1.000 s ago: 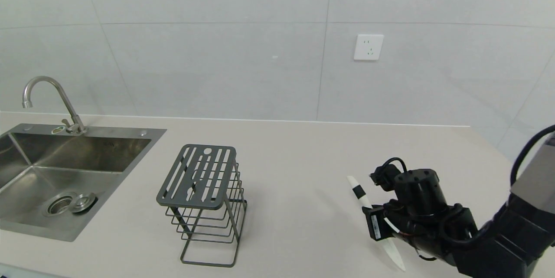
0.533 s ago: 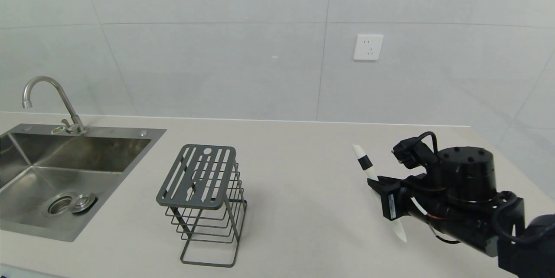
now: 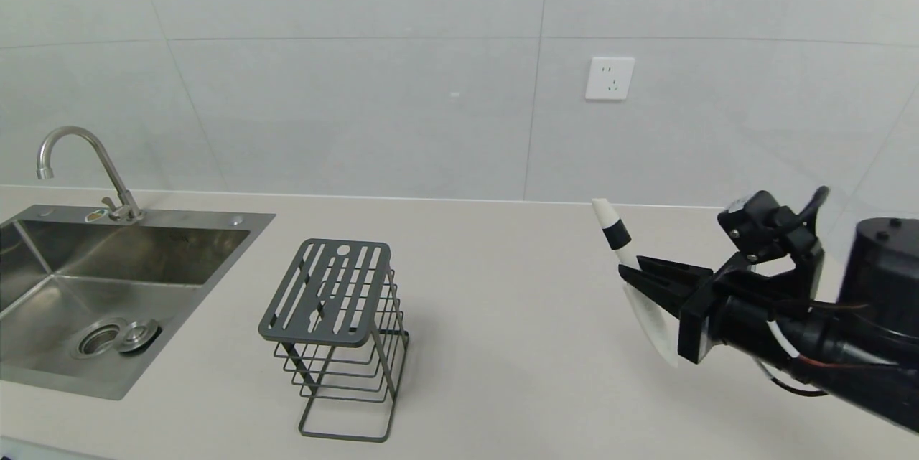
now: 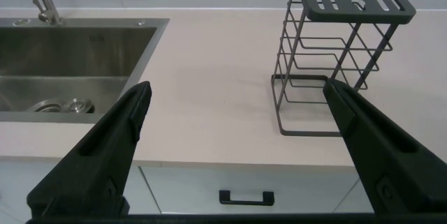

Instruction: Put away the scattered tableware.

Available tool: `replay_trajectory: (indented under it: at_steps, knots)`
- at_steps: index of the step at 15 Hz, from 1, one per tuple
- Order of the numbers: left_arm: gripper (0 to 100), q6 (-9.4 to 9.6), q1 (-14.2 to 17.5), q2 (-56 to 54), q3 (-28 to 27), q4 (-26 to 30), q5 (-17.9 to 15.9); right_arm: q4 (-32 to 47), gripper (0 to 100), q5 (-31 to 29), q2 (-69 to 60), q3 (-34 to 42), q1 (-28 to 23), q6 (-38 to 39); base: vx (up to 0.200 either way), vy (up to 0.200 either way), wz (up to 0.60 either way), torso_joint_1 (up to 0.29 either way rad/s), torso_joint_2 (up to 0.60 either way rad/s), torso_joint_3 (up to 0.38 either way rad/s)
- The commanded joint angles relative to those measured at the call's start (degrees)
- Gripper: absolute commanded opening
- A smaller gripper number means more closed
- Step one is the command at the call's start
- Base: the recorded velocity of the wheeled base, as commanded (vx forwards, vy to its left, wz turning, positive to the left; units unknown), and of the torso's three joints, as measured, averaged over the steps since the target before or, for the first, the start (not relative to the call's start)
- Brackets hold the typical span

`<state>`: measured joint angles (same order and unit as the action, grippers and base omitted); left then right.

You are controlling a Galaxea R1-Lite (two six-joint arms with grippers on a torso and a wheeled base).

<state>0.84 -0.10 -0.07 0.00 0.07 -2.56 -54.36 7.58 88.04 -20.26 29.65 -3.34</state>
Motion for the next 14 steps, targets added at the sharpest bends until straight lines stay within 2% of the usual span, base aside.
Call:
replay_trajectory:
  at_steps: [1,3,4,6,7,10,11,12,13,14]
  knots:
    - [100,0.13,0.01,0.07,0.00,-0.07,-0.25,-4.53,0,5.43,-3.67,2.24,0.41,-2.81,0.000,0.000,0.00,0.000,0.00,0.000]
    - [100,0.39,0.01,0.07,0.00,-0.07,-1.04,-14.02,0,18.61,-3.40,5.23,0.59,-10.02,0.000,0.000,0.00,0.000,0.00,0.000]
    - [100,0.21,0.01,0.07,0.00,-0.07,-1.04,-14.46,0,21.07,-3.40,6.02,0.59,-11.86,0.000,0.000,0.00,0.000,0.00,0.000]
    - [100,0.39,0.01,0.07,0.00,-0.07,-1.13,-14.37,0,22.92,-3.40,7.78,0.59,-13.71,0.000,0.000,0.00,0.000,0.00,0.000]
    - [100,0.74,0.01,0.07,0.00,-0.07,-2.45,-14.37,0,24.50,-3.40,9.01,0.50,-15.38,0.000,0.000,0.00,0.000,0.00,0.000]
    - [100,3.55,0.01,0.07,0.00,-0.95,-4.82,-14.37,0,24.85,-4.28,14.02,0.59,-17.58,0.000,0.000,0.00,0.000,0.00,0.000]
    - [100,3.64,0.01,0.07,0.00,-1.74,-5.00,-14.37,0,24.85,-4.63,15.60,0.59,-18.46,0.000,0.000,0.00,0.000,0.00,0.000]
    - [100,2.76,0.01,0.07,0.00,-13.34,-5.26,-14.28,0,24.85,-5.77,18.15,0.59,-18.90,0.000,0.000,0.00,0.000,0.00,0.000]
    - [100,1.27,0.01,0.07,0.00,-20.29,-7.28,-14.28,0,24.85,-5.95,17.89,0.24,-18.90,0.000,0.000,0.00,0.000,0.00,0.000]
    - [100,-1.02,0.01,0.07,0.00,-20.29,-10.18,-14.28,0,24.85,-5.86,17.10,0.15,-18.81,0.000,0.000,0.00,0.000,0.00,0.000]
